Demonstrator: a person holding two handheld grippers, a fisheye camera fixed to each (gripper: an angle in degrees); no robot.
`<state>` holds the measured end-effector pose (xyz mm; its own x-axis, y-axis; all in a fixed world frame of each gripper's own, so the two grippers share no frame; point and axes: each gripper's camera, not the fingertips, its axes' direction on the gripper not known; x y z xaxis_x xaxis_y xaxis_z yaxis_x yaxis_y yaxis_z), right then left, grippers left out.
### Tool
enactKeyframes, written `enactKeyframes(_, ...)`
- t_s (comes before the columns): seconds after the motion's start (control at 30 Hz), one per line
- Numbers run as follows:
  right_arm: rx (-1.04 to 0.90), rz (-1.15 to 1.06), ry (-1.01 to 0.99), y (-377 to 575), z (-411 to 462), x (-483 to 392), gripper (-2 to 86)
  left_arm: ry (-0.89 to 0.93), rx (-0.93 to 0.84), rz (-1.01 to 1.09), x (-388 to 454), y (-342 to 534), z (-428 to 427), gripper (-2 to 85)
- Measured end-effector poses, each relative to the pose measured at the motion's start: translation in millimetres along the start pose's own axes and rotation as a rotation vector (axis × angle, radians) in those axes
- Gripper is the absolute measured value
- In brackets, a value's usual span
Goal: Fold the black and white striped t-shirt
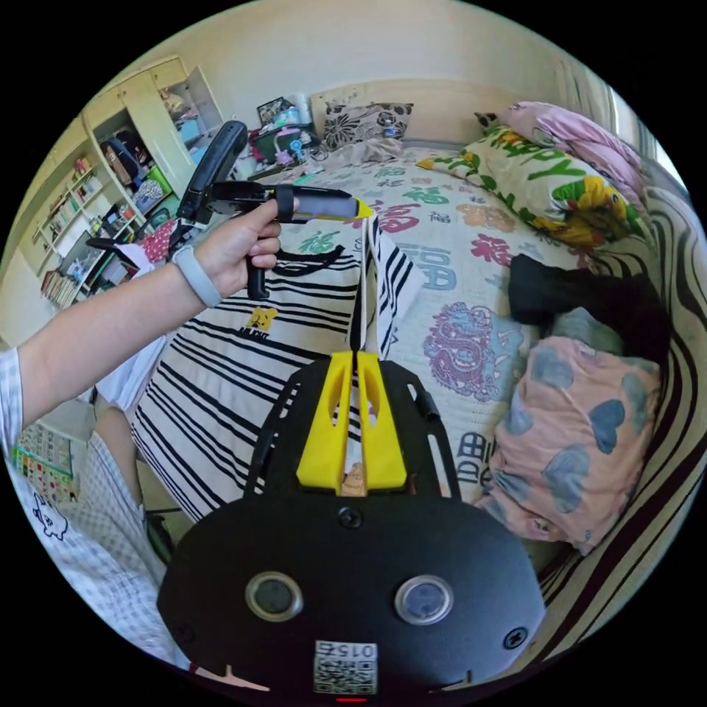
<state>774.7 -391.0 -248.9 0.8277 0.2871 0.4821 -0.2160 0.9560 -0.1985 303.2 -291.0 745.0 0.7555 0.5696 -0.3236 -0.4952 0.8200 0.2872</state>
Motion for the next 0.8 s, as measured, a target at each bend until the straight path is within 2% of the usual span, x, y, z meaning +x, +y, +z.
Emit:
enactKeyframes(0.23,-0.160,-0.133,-0.060,-21,49,-50,0.5,0.071,0.059,-0.305,-129,74,-48,-0.3)
enactKeyframes(0.37,-0.295,-0.157,-0.103,-20,81,-62,2.2,0.101,0.001,-0.414,-167,97,-47,2.0)
enactKeyframes(0.43,-0.326,-0.138,-0.123,-15,86,-63,3.6,0.076,0.046,-0.453,-181,107,-61,3.5)
enactKeyframes(0.57,-0.224,-0.082,-0.095,-5,65,-50,4.5,0.072,0.078,-0.348,-175,93,-78,3.0)
enactKeyframes(0.67,-0.129,-0.007,-0.067,-19,55,-26,3.3,0.088,0.004,-0.180,-151,62,-66,2.1)
enactKeyframes(0.8,-0.151,0.082,0.039,-50,70,0,0.2,0.067,-0.117,-0.072,-128,23,-24,1.4)
